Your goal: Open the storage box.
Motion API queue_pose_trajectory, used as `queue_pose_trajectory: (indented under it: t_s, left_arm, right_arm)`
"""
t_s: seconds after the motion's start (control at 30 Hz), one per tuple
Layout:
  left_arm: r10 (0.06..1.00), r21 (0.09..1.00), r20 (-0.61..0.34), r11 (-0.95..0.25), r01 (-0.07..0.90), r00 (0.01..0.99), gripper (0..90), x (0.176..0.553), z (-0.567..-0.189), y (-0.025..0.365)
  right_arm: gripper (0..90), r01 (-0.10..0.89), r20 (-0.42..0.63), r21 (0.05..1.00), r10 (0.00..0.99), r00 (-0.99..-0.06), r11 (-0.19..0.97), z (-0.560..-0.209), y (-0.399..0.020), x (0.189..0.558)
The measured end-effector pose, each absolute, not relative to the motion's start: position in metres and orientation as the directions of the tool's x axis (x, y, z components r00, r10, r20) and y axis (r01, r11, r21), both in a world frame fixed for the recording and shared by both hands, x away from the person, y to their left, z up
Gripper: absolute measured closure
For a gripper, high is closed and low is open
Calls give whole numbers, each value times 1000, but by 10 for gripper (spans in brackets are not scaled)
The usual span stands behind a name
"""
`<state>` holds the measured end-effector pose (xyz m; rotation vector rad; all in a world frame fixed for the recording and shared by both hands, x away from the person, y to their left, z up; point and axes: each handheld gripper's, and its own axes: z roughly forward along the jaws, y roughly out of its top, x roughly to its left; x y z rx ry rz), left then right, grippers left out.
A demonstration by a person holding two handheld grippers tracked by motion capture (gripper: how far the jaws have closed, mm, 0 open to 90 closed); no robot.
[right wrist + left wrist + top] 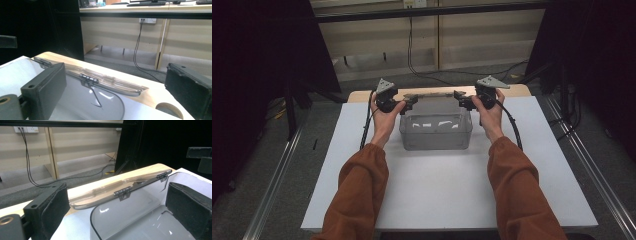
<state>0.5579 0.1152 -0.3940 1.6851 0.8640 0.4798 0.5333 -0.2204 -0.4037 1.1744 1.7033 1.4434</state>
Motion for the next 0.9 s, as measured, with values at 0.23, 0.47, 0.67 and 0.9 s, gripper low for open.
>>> queue_pose_trajectory:
  t_s: [0.23,0.47,0.67,0.9]
  left_arm:
    - [755,953,-124,-89,288,644,40,547,-388,120]
    - [750,956,-99,-110,271,654,40,537,-385,122]
    - [751,961,-72,-125,248,656,40,527,-385,121]
    - [745,959,-88,-115,258,662,44,517,-386,122]
  right_arm:
    - [29,218,72,976,900,-429,25,-399,-219,519]
    - [25,201,52,979,897,-439,41,-395,-217,509]
    - [23,188,37,981,897,-441,52,-394,-217,500]
    - [19,187,42,981,895,-445,47,-395,-218,488]
